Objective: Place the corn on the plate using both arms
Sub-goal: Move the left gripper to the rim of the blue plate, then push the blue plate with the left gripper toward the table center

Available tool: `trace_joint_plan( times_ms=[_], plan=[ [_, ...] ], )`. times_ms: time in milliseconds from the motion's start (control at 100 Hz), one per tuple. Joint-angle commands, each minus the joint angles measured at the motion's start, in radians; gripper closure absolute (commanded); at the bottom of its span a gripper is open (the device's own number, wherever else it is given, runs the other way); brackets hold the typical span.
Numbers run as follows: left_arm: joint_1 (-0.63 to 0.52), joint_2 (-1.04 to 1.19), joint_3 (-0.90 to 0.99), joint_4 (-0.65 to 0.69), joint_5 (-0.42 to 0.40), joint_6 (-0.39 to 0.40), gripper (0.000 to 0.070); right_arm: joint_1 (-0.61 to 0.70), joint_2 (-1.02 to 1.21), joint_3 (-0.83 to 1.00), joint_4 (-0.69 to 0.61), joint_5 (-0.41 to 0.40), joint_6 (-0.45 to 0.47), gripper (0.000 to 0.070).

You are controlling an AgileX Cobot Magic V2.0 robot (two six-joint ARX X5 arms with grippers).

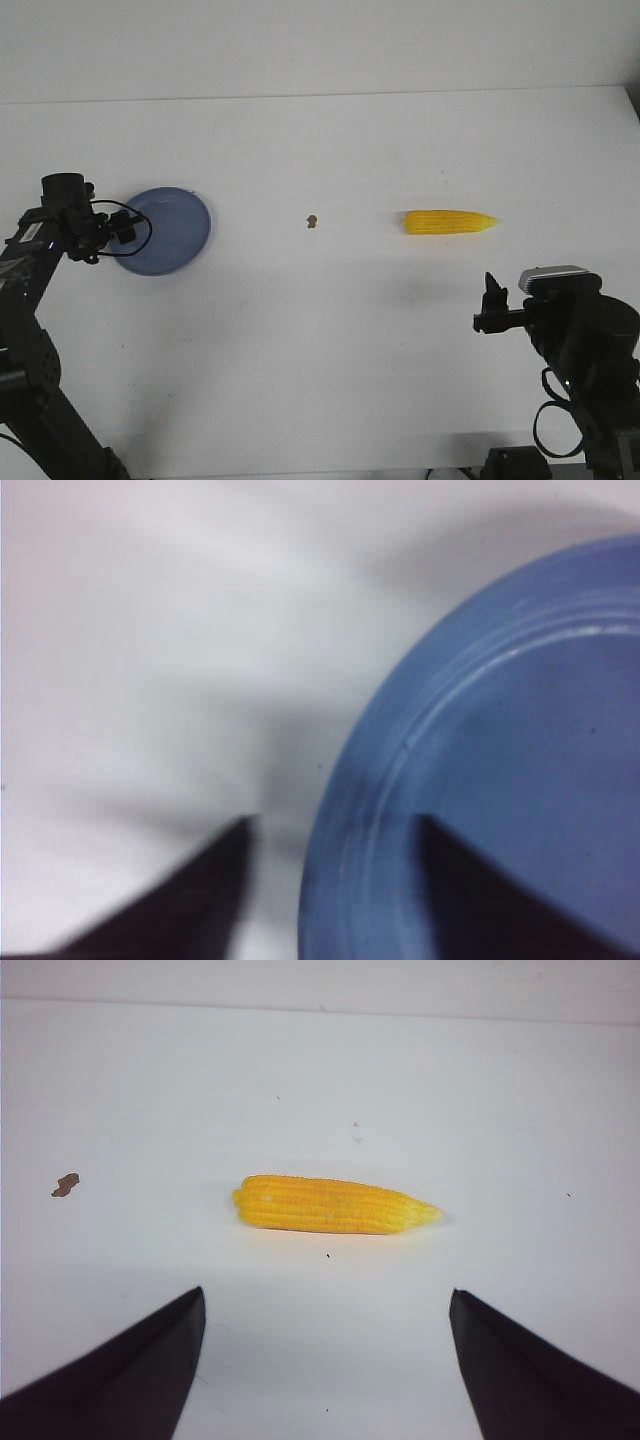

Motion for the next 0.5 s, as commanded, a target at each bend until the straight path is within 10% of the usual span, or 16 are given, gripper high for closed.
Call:
trace_joint_plan(
  times_ms=[0,490],
  plan=[
    [0.003,0.023,0.022,-0.007,0.001,-0.003,0.067,0.001,0.004,0.017,0.011,-0.001,0.013,0.0185],
    [0.039,-0.017,0.022,-0.038,0.272,-0.026,0.0694,0.001,0.004,0.017,0.011,-0.001,0.014,0.0185]
  ],
)
